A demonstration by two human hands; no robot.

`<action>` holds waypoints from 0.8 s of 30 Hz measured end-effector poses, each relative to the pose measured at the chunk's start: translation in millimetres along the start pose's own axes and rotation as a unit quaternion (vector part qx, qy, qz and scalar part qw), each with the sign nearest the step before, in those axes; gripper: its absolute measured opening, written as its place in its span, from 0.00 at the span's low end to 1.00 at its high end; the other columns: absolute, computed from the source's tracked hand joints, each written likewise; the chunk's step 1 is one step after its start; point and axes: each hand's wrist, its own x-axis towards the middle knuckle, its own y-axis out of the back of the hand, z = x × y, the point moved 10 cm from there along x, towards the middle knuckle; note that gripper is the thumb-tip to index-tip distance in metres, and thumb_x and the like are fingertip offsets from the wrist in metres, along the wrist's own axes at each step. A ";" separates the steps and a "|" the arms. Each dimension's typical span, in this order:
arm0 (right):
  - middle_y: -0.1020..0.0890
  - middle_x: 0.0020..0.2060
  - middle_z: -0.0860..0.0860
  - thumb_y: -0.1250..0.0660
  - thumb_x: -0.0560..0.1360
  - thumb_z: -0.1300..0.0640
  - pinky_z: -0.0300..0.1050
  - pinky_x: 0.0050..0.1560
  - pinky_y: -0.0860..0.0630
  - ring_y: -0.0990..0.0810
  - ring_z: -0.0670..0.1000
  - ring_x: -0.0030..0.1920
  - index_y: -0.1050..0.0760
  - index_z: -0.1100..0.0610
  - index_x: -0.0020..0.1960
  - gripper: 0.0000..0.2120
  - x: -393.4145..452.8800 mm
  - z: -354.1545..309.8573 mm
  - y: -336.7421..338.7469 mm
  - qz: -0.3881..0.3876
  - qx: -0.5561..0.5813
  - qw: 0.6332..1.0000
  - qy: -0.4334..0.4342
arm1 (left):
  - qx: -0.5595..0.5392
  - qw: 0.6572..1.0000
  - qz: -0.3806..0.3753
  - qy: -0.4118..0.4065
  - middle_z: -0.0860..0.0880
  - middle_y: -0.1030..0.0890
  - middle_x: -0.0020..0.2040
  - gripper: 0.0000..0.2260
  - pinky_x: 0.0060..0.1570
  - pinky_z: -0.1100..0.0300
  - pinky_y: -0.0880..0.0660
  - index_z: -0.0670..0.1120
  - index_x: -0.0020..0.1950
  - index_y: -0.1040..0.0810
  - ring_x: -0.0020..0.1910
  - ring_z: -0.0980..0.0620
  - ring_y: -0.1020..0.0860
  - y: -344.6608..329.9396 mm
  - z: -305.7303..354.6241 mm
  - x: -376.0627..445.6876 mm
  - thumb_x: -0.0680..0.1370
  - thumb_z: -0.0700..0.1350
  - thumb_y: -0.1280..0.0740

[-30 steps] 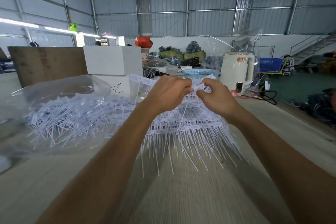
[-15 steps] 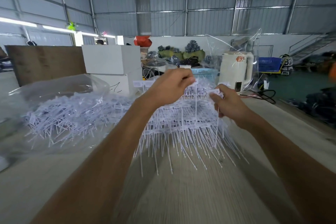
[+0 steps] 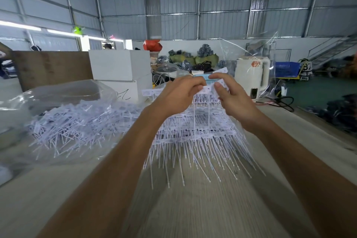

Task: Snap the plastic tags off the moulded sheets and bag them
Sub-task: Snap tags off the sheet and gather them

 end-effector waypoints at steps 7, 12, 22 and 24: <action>0.19 0.47 0.40 0.32 0.80 0.48 0.32 0.45 0.30 0.23 0.33 0.42 0.22 0.50 0.51 0.06 3.1 -6.3 2.4 -0.026 -0.036 0.999 0.031 | -0.154 0.987 0.049 0.003 0.48 0.18 0.39 0.05 0.43 0.58 0.22 0.44 0.48 0.23 0.39 0.54 0.18 12.4 -0.3 -0.1 0.79 0.42 0.29; 0.21 0.39 0.33 0.34 0.81 0.48 0.22 0.27 0.35 0.26 0.29 0.29 0.23 0.50 0.52 0.07 2.0 -5.1 1.7 -0.057 -0.047 0.997 0.025 | -0.183 0.981 0.050 -0.035 0.46 0.17 0.40 0.05 0.45 0.62 0.22 0.41 0.48 0.22 0.39 0.56 0.19 15.2 8.3 -1.1 0.77 0.40 0.27; 0.35 0.27 0.48 0.32 0.78 0.43 0.40 0.25 0.43 0.45 0.50 0.26 0.24 0.53 0.56 0.15 -5.3 -7.0 -8.1 -0.133 0.043 0.990 -0.011 | -0.209 0.976 0.059 0.000 0.47 0.18 0.40 0.08 0.42 0.59 0.21 0.39 0.47 0.20 0.39 0.53 0.19 13.6 -1.2 -2.3 0.76 0.43 0.26; 0.36 0.28 0.51 0.31 0.78 0.44 0.41 0.26 0.44 0.44 0.50 0.27 0.23 0.54 0.53 0.14 -4.6 -6.4 -6.4 -0.121 0.055 0.991 -0.021 | -0.195 0.979 0.057 0.022 0.48 0.18 0.41 0.09 0.44 0.58 0.21 0.40 0.47 0.21 0.40 0.53 0.19 9.6 -6.6 -3.9 0.77 0.46 0.27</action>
